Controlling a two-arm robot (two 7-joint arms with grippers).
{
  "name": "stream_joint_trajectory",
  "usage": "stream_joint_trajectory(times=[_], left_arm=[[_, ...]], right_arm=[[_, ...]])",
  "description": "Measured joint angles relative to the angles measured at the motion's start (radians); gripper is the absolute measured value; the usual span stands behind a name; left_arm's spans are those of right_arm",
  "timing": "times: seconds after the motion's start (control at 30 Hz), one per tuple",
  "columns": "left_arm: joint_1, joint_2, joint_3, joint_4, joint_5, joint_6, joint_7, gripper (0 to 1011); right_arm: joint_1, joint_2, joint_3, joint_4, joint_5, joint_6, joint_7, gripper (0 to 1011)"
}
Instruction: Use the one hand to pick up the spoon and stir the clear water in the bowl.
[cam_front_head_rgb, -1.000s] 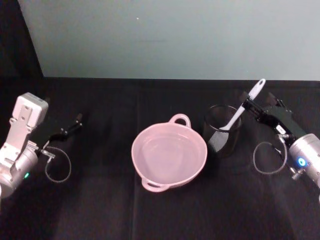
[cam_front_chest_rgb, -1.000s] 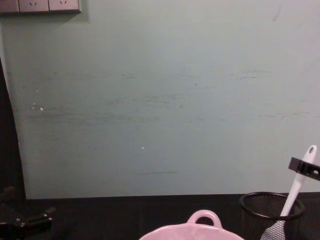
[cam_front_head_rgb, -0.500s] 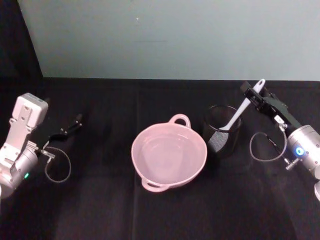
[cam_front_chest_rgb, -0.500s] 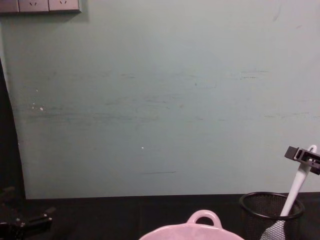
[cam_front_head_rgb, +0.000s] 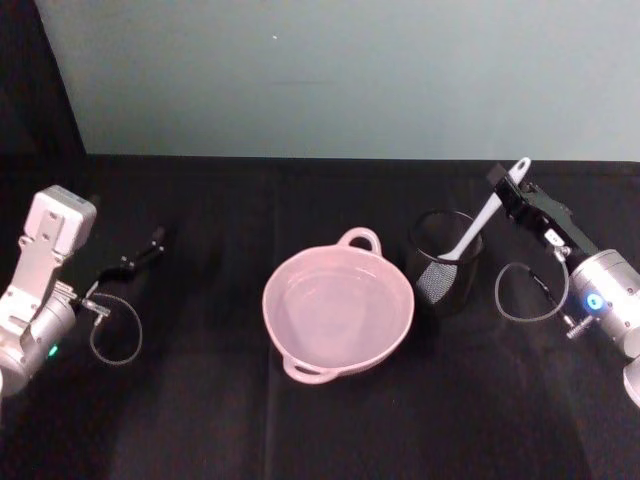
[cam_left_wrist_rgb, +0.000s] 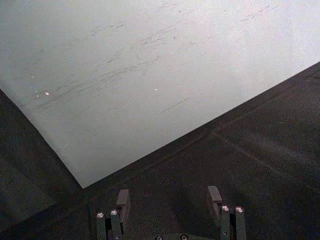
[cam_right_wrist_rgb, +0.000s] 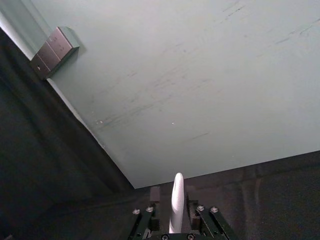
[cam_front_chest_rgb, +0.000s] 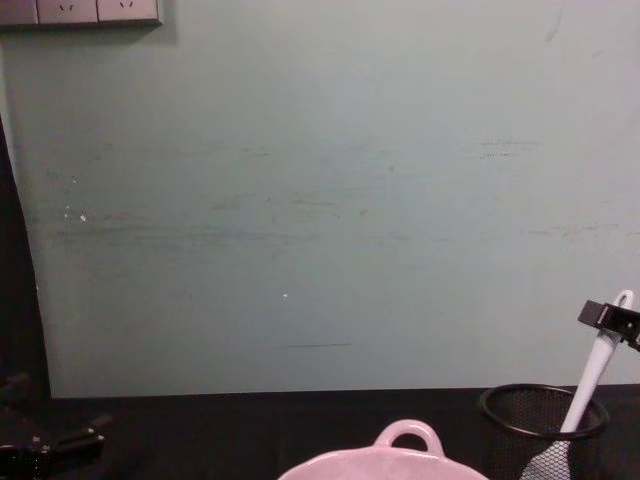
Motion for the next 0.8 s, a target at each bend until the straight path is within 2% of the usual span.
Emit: stream_joint_trajectory(times=[0.23,0.4,0.5,0.53,0.57,0.63,0.67,0.8], left_arm=[[0.000,0.000,0.000,0.000,0.000,0.000,0.000,1011],[0.000,0.000,0.000,0.000,0.000,0.000,0.000,1011],[0.000,0.000,0.000,0.000,0.000,0.000,0.000,1011],[0.000,0.000,0.000,0.000,0.000,0.000,0.000,1011],[0.000,0.000,0.000,0.000,0.000,0.000,0.000,1011],[0.000,0.000,0.000,0.000,0.000,0.000,0.000,1011],[0.000,0.000,0.000,0.000,0.000,0.000,0.000,1011],[0.000,0.000,0.000,0.000,0.000,0.000,0.000,1011]], right_arm=[[-0.001,0.000,0.000,-0.003,-0.004,-0.005,-0.004,146],[-0.007,0.006,0.001,-0.020,-0.015,-0.010,-0.008,121],[-0.014,0.017,-0.003,-0.047,-0.042,-0.020,-0.019,121],[-0.015,0.021,-0.006,-0.056,-0.055,-0.025,-0.024,121],[-0.018,0.033,-0.014,-0.080,-0.090,-0.035,-0.035,120],[-0.020,0.046,-0.024,-0.106,-0.131,-0.044,-0.047,120],[-0.020,0.060,-0.034,-0.133,-0.173,-0.049,-0.058,120],[-0.009,0.094,-0.054,-0.208,-0.260,-0.044,-0.078,121]])
